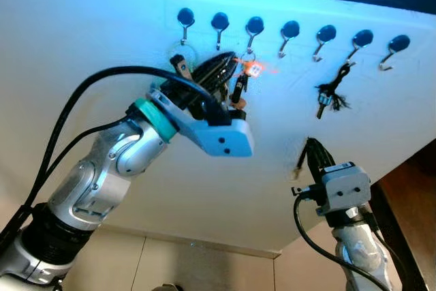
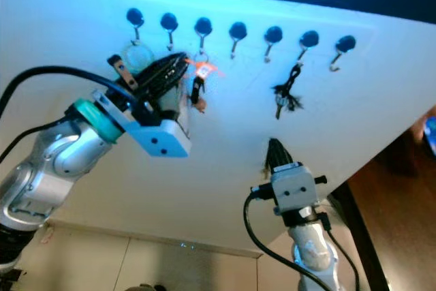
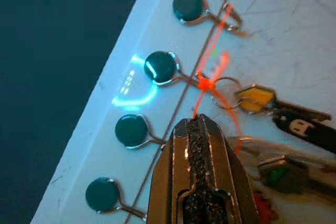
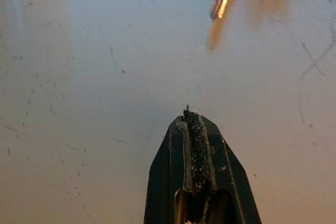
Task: Hang keys on a hook
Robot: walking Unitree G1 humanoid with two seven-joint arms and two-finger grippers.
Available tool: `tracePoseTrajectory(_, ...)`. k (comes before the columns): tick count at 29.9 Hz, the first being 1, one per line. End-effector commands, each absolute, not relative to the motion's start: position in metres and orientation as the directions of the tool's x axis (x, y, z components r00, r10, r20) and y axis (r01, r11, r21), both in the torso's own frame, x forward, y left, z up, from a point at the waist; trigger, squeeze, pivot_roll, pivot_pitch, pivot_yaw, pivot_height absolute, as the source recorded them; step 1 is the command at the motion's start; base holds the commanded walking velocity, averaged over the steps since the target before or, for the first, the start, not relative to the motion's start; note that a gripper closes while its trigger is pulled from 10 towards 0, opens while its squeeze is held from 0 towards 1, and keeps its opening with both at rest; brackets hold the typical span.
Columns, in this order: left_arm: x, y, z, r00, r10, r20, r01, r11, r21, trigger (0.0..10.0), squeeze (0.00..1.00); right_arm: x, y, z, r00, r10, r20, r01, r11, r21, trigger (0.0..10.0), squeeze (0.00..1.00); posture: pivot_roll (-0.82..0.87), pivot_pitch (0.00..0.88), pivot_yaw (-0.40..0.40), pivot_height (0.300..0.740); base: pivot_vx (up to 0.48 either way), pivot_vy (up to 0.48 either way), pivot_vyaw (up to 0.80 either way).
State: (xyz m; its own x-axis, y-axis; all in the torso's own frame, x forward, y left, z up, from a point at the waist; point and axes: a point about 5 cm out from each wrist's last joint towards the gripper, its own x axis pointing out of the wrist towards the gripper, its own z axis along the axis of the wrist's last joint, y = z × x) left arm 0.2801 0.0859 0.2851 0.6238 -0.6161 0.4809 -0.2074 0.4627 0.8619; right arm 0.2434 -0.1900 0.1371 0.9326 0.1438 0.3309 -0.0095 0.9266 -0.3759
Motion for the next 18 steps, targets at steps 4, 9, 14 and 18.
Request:
tracePoseTrajectory(4,0.273,0.100,0.293,0.620,-0.560,0.550,-0.244,0.528,0.813,10.0,0.00,0.242,-0.192,0.135,0.939,0.131,0.318,-0.004,0.929,-0.369,10.0,0.00,0.03,0.000,0.043,0.740,0.000,0.000,0.00)
tracePoseTrajectory(9,0.266,0.100,0.295,0.590,-0.567,0.575,-0.241,0.556,0.796,10.0,0.00,0.243,-0.192,0.135,0.938,0.134,0.318,-0.007,0.929,-0.370,10.0,0.00,0.03,0.000,0.041,0.740,0.000,0.000,0.00)
tracePoseTrajectory(14,0.266,0.100,0.295,0.588,-0.564,0.579,-0.241,0.562,0.791,10.0,0.00,0.243,-0.193,0.134,0.939,0.132,0.318,-0.005,0.929,-0.371,10.0,0.00,0.03,0.000,0.041,0.740,0.000,0.000,0.00)
tracePoseTrajectory(18,0.268,0.100,0.293,0.593,-0.562,0.576,-0.240,0.560,0.793,10.0,0.00,0.243,-0.193,0.135,0.939,0.132,0.318,-0.005,0.929,-0.371,10.0,0.00,0.03,0.000,0.039,0.740,0.000,0.000,0.00)
